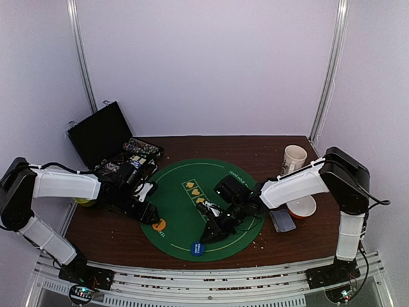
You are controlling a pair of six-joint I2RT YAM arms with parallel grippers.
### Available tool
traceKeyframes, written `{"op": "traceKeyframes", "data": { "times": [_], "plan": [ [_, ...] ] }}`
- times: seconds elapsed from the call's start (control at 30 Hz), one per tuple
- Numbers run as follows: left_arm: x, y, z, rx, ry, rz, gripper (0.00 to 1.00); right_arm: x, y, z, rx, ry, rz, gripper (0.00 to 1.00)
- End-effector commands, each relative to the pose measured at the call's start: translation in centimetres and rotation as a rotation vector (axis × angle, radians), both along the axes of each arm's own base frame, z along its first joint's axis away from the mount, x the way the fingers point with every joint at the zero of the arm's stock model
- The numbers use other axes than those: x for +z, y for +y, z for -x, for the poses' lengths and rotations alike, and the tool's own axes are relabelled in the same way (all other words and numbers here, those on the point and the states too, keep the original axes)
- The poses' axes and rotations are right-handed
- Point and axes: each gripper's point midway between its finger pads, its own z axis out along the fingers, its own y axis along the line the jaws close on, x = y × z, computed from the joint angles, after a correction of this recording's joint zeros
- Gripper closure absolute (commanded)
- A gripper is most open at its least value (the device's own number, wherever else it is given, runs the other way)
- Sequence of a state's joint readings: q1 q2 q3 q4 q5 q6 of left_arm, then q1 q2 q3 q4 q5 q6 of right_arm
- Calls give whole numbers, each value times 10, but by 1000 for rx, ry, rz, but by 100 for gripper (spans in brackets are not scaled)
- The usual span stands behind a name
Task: Distribute texas hold em gaming equipment
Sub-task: Flop the small blind button onto the poker table mat, then pick up the big blind button from the poker table mat.
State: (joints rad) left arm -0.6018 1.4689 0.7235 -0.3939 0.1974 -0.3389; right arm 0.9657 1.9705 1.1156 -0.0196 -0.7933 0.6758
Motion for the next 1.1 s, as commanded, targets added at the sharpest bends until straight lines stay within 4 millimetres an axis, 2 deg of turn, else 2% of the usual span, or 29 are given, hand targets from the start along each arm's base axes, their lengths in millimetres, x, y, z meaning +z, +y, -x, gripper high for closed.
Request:
{"op": "traceKeyframes", "data": {
  "times": [0.0, 0.1, 0.17, 0.23, 0.4, 0.53, 0.67, 0.87, 1.07],
  "plan": [
    [-3, -4, -1, -46, -22, -55, 28, -13, -56, 22, 47, 22, 123, 100],
    [-6, -11, 5, -94, -20, -81, 23, -20, -81, 17, 5, 13, 161, 100],
    [-9, -14, 8, -116, -21, -99, 18, -25, -90, 11, -4, -1, 184, 100],
    [-12, -13, 9, -116, -20, -119, 16, -29, -93, 6, -10, -11, 196, 100],
    [-20, -13, 11, -123, -6, -151, 17, -33, -89, -1, -20, -22, 194, 100],
    [-28, -12, 15, -125, 7, -180, 19, -38, -95, 4, -6, -24, 228, 100],
    [-32, -10, 18, -118, 23, -191, 21, -44, -110, 9, 12, -43, 310, 100],
    [-35, -10, 22, -124, 37, -195, 21, -33, -110, -4, -26, -100, 339, 95],
    [-18, -36, 21, -209, -31, -172, 17, -11, -104, -24, -42, -190, 367, 92]
  ]
}}
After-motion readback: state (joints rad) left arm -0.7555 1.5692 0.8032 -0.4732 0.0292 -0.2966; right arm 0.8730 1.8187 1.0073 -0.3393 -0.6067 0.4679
